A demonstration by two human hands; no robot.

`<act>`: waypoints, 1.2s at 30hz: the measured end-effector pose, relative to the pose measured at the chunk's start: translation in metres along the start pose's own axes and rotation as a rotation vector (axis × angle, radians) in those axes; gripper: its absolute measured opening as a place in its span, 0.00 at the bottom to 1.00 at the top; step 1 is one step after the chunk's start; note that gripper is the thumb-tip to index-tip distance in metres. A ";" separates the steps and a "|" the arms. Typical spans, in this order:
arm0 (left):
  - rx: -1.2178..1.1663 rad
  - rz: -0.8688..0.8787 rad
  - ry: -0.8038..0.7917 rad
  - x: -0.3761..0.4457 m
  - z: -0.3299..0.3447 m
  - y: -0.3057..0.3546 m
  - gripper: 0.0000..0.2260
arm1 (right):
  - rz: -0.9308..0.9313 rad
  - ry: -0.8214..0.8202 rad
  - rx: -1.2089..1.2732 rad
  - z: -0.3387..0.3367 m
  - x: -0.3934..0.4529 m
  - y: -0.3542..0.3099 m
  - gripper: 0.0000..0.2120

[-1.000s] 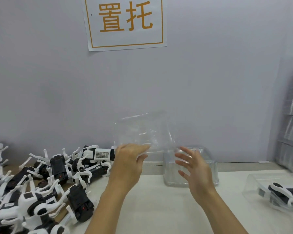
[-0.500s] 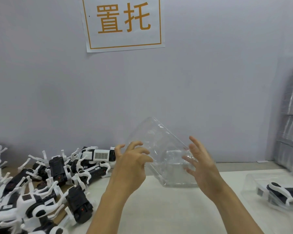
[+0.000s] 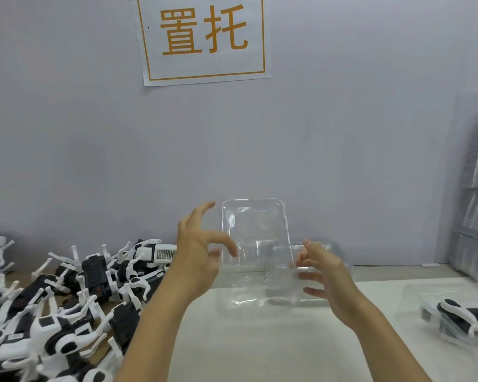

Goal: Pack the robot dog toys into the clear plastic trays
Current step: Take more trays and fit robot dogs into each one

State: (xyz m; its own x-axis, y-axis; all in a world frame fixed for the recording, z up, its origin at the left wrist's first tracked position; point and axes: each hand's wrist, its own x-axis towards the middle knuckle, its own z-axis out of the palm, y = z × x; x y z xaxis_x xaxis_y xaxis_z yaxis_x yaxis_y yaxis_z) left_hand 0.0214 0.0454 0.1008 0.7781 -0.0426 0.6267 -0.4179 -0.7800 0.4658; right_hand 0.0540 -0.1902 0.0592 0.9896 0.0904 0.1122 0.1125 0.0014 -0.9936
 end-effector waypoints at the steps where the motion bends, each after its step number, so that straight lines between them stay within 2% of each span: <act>1: -0.020 -0.008 -0.035 -0.001 -0.003 -0.004 0.26 | 0.010 -0.022 -0.008 -0.001 0.000 0.001 0.19; 3: -0.018 -0.026 -0.124 -0.001 -0.006 -0.010 0.27 | 0.015 -0.066 0.010 0.000 0.000 0.002 0.22; 6: 0.015 -0.031 -0.152 -0.003 -0.001 -0.015 0.30 | 0.044 -0.153 0.032 0.009 -0.003 0.004 0.26; 10: -0.050 -0.077 -0.195 -0.005 0.006 -0.017 0.32 | 0.086 -0.104 0.085 0.020 0.000 0.011 0.28; 11: -0.094 -0.101 -0.196 -0.005 0.007 -0.019 0.31 | 0.094 -0.084 0.117 0.022 0.000 0.012 0.28; 14: -0.218 -0.167 -0.199 -0.006 0.008 -0.019 0.17 | 0.122 -0.030 0.237 0.026 0.003 0.013 0.28; 17: -0.061 -0.223 -0.180 -0.006 0.012 -0.027 0.15 | 0.165 -0.070 0.322 0.026 0.004 0.012 0.30; 19: 0.030 -0.269 -0.124 -0.006 0.013 -0.029 0.14 | 0.175 -0.072 0.231 0.024 0.004 0.012 0.32; 21: 0.071 -0.300 -0.128 -0.008 0.012 -0.030 0.16 | 0.125 0.024 0.094 0.021 0.005 0.012 0.29; 24: 0.064 -0.290 -0.241 -0.010 0.012 -0.029 0.19 | -0.015 0.158 0.045 0.015 0.007 0.012 0.17; 26: 0.042 -0.262 -0.347 -0.012 0.017 -0.027 0.18 | -0.093 0.171 -0.036 0.014 0.008 0.012 0.13; 28: 0.035 -0.239 -0.392 -0.014 0.027 -0.023 0.17 | -0.147 0.098 -0.161 0.015 0.006 0.013 0.10; 30: 0.047 -0.244 -0.400 -0.016 0.032 -0.017 0.22 | -0.142 -0.036 -0.307 0.019 0.004 0.017 0.11; 33: 0.091 -0.364 -0.450 -0.015 0.027 -0.016 0.28 | -0.104 -0.168 -0.538 0.023 0.002 0.029 0.15; 36: 0.283 -0.554 -0.303 -0.012 0.010 -0.025 0.20 | -0.123 -0.150 -0.643 0.026 0.005 0.037 0.15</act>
State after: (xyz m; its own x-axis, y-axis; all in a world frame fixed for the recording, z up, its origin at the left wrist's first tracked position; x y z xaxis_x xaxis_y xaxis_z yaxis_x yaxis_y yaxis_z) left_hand 0.0272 0.0595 0.0750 0.9554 0.2688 0.1224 0.1854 -0.8683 0.4601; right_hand 0.0605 -0.1641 0.0223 0.9479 0.2654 0.1760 0.3013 -0.5684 -0.7656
